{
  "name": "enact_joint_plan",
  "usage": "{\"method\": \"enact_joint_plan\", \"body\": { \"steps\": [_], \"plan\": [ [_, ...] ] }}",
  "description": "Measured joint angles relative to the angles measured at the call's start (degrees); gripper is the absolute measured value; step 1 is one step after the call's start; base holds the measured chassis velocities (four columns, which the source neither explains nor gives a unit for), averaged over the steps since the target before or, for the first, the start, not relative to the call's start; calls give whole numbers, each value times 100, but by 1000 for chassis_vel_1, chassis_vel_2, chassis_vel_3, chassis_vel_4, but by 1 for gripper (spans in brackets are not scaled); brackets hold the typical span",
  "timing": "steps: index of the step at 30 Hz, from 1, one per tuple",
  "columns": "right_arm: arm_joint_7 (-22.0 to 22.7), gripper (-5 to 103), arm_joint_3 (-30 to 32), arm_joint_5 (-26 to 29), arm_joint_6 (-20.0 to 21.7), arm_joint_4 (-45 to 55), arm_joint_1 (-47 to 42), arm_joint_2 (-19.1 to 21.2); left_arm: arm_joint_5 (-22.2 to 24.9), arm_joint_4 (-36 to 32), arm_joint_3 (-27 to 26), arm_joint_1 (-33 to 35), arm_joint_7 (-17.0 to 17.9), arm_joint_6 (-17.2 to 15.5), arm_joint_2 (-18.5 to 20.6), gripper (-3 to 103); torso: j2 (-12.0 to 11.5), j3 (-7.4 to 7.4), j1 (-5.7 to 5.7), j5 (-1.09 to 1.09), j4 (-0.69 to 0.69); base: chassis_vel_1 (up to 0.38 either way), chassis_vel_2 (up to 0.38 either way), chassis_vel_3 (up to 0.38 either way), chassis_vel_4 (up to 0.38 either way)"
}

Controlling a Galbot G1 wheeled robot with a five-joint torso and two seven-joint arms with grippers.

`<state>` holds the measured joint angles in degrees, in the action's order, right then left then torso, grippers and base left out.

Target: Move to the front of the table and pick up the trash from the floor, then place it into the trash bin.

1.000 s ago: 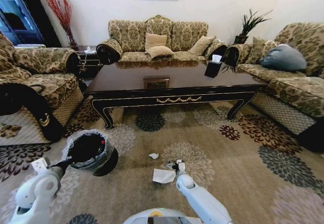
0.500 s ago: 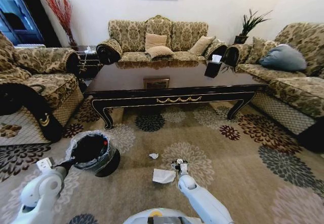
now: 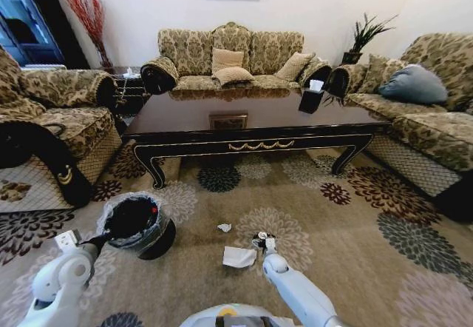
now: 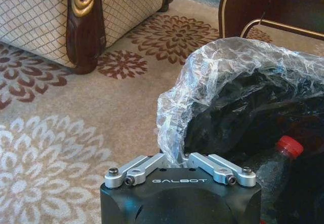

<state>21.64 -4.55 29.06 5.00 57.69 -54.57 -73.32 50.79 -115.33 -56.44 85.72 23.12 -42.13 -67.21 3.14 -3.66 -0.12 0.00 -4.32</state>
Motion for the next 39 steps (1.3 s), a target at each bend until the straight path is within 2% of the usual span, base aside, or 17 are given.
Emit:
{"method": "enact_joint_plan", "body": {
  "steps": [1,2,5,9,15,22,24,27,29,31,32,37,38,39],
  "plan": [
    [-7,89,1,0,-1,9,-2,1,-5,6,14,-7,0,0,0,2,0,0,0,0,0,0,0,0,0],
    [-9,89,4,0,-1,16,-5,1,-11,9,28,-14,0,0,-2,2,0,0,0,0,0,0,0,0,0],
    [-11,73,23,-22,-2,20,-14,5,-37,14,77,-28,0,0,-21,2,0,0,0,0,0,0,0,0,0],
    [-18,68,41,-39,-4,22,-26,22,-57,20,100,-32,0,0,-37,2,0,0,0,0,1,0,0,0,0],
    [-25,66,54,-44,-11,165,-85,94,-94,21,165,-23,0,0,-67,2,0,0,0,-1,0,0,0,0,0],
    [-257,66,1,-34,-240,890,-184,267,-268,-129,435,5,1,0,-223,2,0,0,0,-1,0,0,0,0,0],
    [-537,66,-99,38,-481,1435,-175,419,-407,-223,645,9,1,0,-343,2,0,0,0,-1,-2,0,0,0,0],
    [-713,66,-226,179,-688,1807,-105,560,-466,-270,756,14,-1,0,-404,2,0,0,0,0,0,0,0,0,0],
    [-931,66,-407,370,-986,2149,-11,684,-502,-327,851,30,2,0,-445,2,0,0,0,-1,0,0,0,0,0],
    [-1376,66,-658,531,-1403,2475,132,823,-502,-424,966,69,1,0,-491,2,0,0,0,-1,1,0,0,0,0],
    [-1376,66,-658,531,-1403,2475,132,823,-502,-424,966,69,1,0,-491,2,0,0,0,-1,1,0,0,0,0],
    [-2698,66,-1267,596,-2196,2829,543,899,-590,-522,1213,130,1,0,-655,2,0,0,0,0,0,0,0,0,0],
    [-2698,66,-1267,596,-2196,2829,543,899,-590,-522,1213,130,1,0,-655,2,0,0,0,0,0,0,0,0,0],
    [-2911,66,-1366,596,-2344,2849,611,858,-607,-536,1253,136,1,0,-684,2,0,0,0,0,0,0,0,0,0]
  ]
}}
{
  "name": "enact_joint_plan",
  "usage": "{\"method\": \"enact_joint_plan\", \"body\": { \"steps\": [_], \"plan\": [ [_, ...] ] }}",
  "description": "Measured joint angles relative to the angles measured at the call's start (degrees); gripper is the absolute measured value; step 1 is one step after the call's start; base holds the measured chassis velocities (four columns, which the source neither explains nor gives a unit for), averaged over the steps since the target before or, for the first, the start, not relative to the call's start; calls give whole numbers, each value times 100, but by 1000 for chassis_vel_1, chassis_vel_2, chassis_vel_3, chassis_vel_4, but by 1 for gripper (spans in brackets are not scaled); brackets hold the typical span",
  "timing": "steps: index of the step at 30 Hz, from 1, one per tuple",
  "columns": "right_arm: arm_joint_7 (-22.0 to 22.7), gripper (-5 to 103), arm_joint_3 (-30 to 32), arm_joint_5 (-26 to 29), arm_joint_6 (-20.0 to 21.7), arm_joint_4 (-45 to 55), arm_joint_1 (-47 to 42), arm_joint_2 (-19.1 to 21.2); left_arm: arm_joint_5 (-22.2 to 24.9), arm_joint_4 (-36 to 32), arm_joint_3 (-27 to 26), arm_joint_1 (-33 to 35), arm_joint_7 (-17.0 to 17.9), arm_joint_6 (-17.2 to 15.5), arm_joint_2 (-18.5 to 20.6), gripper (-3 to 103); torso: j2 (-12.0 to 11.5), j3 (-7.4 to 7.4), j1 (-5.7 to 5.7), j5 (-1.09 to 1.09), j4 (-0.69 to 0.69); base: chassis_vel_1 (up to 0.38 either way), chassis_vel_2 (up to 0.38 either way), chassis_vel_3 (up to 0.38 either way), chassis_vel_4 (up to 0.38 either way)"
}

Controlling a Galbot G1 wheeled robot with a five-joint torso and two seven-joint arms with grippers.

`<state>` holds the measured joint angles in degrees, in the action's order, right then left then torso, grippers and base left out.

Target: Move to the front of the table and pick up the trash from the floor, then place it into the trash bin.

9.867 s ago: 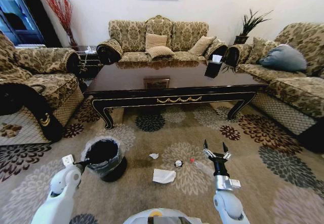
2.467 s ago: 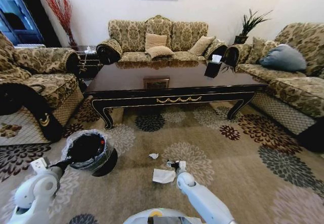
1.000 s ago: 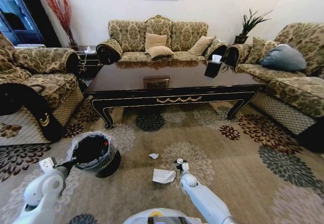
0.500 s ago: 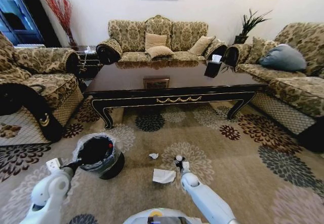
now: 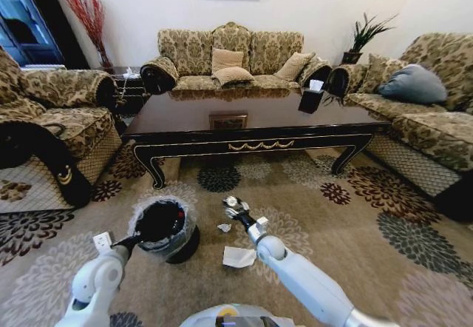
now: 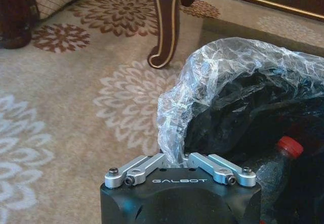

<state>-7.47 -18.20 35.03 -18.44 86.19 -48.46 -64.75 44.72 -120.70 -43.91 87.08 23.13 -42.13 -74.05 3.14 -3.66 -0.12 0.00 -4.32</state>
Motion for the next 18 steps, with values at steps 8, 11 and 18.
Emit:
{"method": "enact_joint_plan", "body": {
  "steps": [8,11,18],
  "plan": [
    [-581,66,-679,-16,-337,449,391,-104,-118,-36,194,55,2,0,-107,2,0,0,0,0,0,0,0,0,0],
    [-643,66,-829,-53,-341,563,474,-102,-122,-36,203,55,3,0,-150,2,0,0,0,0,0,0,0,0,0],
    [-857,66,-1180,-232,-441,353,616,-148,-52,-75,229,-5,6,0,-159,2,0,0,0,0,-1,0,0,0,0]
  ]
}}
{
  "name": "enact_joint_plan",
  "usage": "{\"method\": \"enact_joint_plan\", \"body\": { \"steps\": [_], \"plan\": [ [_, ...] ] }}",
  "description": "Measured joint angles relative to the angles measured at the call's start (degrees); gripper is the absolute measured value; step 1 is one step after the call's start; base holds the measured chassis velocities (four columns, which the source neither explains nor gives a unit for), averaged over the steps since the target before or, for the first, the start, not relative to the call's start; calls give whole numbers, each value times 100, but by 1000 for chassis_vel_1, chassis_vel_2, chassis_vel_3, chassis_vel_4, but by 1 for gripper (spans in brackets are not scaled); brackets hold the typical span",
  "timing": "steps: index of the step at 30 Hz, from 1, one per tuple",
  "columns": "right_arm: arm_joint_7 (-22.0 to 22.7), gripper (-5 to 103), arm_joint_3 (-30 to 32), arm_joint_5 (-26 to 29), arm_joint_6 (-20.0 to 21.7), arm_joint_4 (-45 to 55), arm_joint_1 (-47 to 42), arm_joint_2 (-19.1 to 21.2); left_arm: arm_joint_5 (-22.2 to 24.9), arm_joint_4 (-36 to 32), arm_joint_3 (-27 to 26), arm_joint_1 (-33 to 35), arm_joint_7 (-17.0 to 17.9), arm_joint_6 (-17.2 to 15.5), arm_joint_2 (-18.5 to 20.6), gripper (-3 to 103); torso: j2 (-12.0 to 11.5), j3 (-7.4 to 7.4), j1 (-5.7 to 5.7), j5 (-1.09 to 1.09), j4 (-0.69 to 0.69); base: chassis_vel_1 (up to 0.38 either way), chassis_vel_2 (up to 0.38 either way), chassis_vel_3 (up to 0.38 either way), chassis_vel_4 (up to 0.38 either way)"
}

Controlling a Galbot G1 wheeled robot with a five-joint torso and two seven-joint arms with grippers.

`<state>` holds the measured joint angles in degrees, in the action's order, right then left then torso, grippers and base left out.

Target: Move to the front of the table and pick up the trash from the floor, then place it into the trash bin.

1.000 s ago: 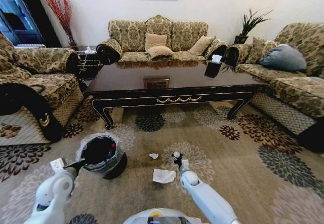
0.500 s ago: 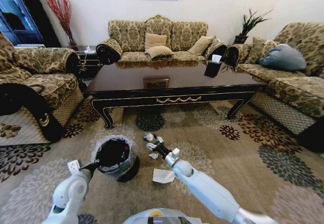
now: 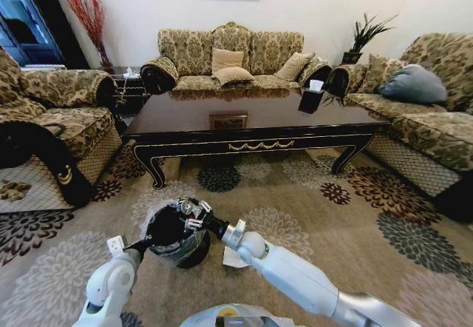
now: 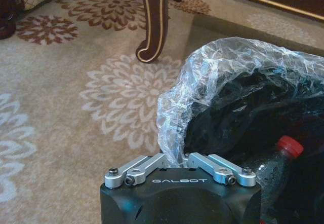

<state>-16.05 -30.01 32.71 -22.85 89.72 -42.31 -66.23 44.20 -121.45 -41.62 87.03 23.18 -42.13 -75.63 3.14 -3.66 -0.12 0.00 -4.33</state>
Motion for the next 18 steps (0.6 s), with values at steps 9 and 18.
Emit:
{"method": "enact_joint_plan", "body": {
  "steps": [9,18],
  "plan": [
    [-71,64,-187,-130,-99,-285,58,-48,70,-2,15,-42,2,0,34,2,0,0,0,0,0,0,0,0,0],
    [-118,90,-182,-80,-103,-304,107,13,82,34,-40,-67,3,0,121,2,0,0,0,0,1,0,0,0,0]
  ]
}}
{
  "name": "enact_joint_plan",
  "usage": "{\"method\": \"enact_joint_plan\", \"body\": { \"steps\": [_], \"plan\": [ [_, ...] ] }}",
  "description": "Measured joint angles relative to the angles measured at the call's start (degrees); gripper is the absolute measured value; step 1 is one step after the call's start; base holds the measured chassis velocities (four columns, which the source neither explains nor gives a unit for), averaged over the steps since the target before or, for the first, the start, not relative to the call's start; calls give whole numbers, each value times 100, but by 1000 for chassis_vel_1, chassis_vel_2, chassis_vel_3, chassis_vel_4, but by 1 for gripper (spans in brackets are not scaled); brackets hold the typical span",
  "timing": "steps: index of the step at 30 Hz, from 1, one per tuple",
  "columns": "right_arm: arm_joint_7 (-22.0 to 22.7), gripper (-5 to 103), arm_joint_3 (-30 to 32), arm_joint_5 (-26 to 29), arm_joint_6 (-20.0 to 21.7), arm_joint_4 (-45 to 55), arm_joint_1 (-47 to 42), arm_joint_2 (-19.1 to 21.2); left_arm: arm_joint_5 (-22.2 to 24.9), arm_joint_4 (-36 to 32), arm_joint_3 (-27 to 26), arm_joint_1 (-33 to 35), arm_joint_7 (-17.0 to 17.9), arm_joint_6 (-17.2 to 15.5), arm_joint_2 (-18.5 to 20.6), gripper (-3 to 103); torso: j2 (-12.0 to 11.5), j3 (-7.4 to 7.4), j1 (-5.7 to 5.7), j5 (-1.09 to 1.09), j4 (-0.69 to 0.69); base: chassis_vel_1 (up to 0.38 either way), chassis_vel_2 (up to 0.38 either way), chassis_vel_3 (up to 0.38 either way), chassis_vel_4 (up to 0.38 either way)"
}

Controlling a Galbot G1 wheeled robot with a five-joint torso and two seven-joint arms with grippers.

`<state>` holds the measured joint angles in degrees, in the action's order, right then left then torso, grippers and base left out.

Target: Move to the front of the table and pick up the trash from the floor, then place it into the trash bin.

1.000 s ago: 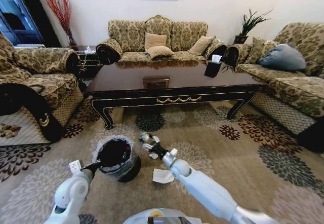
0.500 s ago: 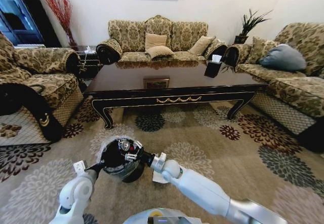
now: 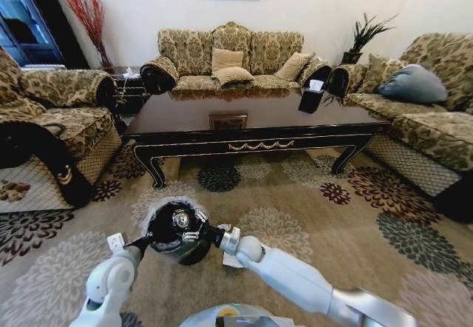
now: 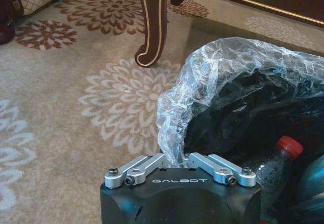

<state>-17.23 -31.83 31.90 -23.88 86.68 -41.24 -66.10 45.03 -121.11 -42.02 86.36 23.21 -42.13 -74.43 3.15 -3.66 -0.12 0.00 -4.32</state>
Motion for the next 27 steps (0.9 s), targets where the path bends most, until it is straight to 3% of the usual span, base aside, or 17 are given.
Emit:
{"method": "enact_joint_plan", "body": {
  "steps": [3,15,19,23,24,27],
  "plan": [
    [-12,100,6,95,0,24,-6,42,15,10,-29,-14,0,0,39,2,0,0,0,0,0,0,0,0,0],
    [3,100,301,350,143,1,-31,116,379,118,-424,-9,35,0,281,2,0,0,0,1,-2,0,0,0,0],
    [197,100,475,698,366,-110,-92,37,548,315,-694,-21,36,0,480,2,0,0,0,1,0,0,0,0,0],
    [1042,100,771,1003,773,-520,-212,-180,891,760,-1367,-65,5,0,875,2,0,0,0,1,0,0,0,0,0],
    [1042,100,771,1003,773,-520,-212,-180,891,760,-1367,-65,5,0,875,2,0,0,0,1,0,0,0,0,0],
    [2378,100,946,906,1377,-830,-281,-450,1152,1074,-1862,-59,-19,0,1099,2,0,0,0,1,0,0,0,0,0]
  ]
}}
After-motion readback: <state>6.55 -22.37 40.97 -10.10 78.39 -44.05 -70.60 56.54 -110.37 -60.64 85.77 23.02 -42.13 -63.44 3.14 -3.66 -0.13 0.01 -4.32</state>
